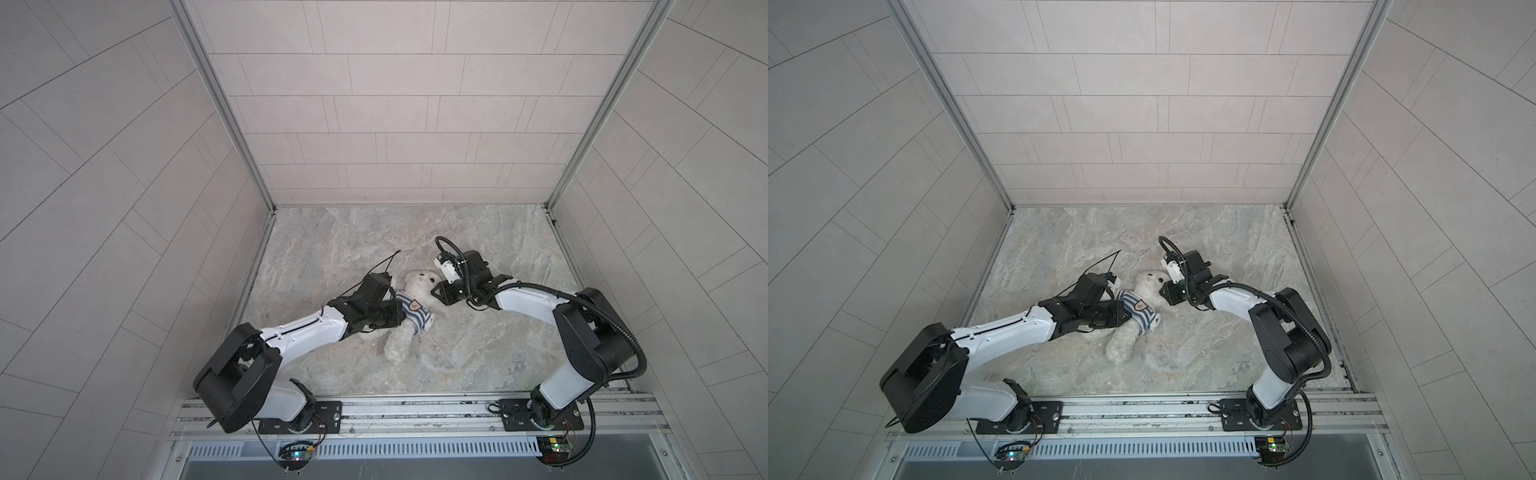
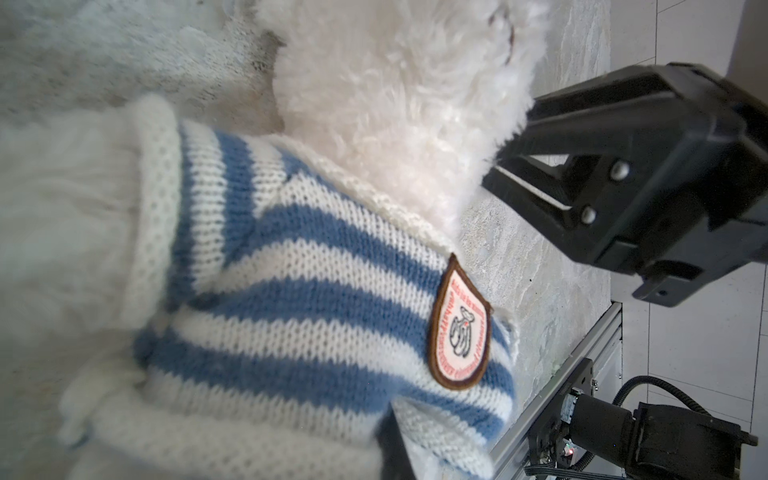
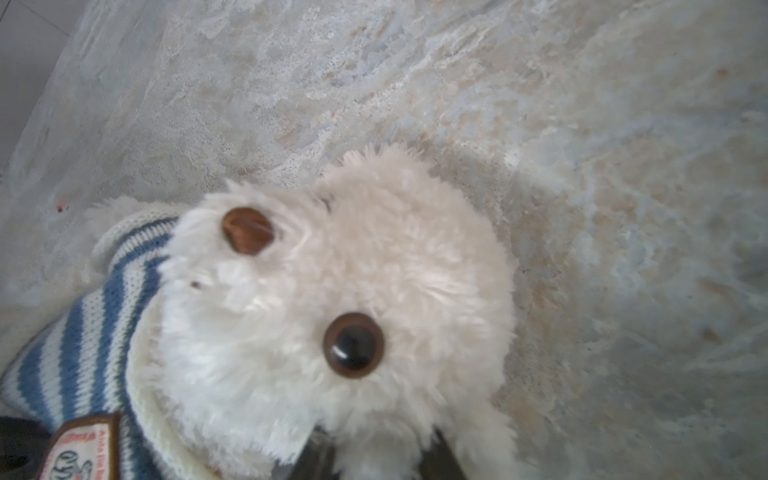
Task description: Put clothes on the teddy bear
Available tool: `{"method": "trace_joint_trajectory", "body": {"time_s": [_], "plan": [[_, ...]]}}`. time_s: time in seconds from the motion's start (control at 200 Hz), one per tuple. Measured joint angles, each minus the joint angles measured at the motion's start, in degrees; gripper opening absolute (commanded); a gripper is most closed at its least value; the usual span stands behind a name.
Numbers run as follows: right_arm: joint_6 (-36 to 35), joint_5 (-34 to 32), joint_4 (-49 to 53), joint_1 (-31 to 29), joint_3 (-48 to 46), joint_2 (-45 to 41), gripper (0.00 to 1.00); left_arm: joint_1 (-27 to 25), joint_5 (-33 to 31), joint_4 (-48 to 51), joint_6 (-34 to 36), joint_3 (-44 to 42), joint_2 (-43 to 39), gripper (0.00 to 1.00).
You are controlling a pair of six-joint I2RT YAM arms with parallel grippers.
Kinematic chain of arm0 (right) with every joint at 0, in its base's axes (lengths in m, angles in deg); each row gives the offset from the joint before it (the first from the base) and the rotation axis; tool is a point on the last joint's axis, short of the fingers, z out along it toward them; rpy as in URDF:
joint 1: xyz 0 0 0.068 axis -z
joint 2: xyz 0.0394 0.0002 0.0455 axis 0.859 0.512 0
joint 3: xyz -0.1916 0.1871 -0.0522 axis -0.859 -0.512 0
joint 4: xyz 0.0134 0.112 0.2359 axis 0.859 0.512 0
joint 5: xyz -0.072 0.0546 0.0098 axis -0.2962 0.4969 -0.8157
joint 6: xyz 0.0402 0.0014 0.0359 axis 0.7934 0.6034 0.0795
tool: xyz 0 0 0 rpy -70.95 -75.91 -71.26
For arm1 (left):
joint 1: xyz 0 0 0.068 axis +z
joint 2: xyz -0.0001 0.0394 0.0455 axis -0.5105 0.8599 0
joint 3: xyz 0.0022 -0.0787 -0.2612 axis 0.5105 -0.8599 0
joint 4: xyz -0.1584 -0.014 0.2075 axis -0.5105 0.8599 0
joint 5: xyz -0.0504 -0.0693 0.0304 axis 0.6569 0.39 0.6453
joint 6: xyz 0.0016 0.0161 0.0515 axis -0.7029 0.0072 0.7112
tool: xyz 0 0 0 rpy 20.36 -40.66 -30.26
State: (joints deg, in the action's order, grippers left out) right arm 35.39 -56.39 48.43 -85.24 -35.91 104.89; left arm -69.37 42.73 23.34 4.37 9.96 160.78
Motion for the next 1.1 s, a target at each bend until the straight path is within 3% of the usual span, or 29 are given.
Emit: {"method": "trace_joint_trajectory", "body": {"time_s": [0.055,0.18,0.27,0.461,0.651,0.901,1.101], "plan": [[0.35,-0.2,0.35,-0.28,0.24,0.0,0.0,0.04,-0.17,0.61,0.24,0.02,-0.7,0.1],[0.48,-0.96,1.07,-1.44,0.26,-0.37,0.0,0.04,-0.15,2.78,0.72,0.02,-3.3,0.49],[1.07,-2.45,1.92,-2.62,0.13,-1.73,0.0,-0.42,-0.37,4.83,0.92,0.02,-6.21,0.6],[3.78,-7.04,4.7,-6.51,-1.42,-8.39,0.0,-5.09,-3.72,8.85,-2.29,0.11,-13.27,0.58],[6.21,-10.73,6.4,-10.25,-2.23,-14.05,0.0,-9.77,-7.76,9.99,-6.75,0.09,-14.08,0.54],[7.37,-13.2,7.89,-11.06,-3.21,-14.4,0.0,-11.1,-13.84,12.22,-10.1,-2.58,-17.53,0.52],[7.37,-14.01,8.39,-11.34,-3.23,-14.34,0.0,-11.34,-14.56,11.28,-10.16,-2.97,-14.64,0.42]]}}
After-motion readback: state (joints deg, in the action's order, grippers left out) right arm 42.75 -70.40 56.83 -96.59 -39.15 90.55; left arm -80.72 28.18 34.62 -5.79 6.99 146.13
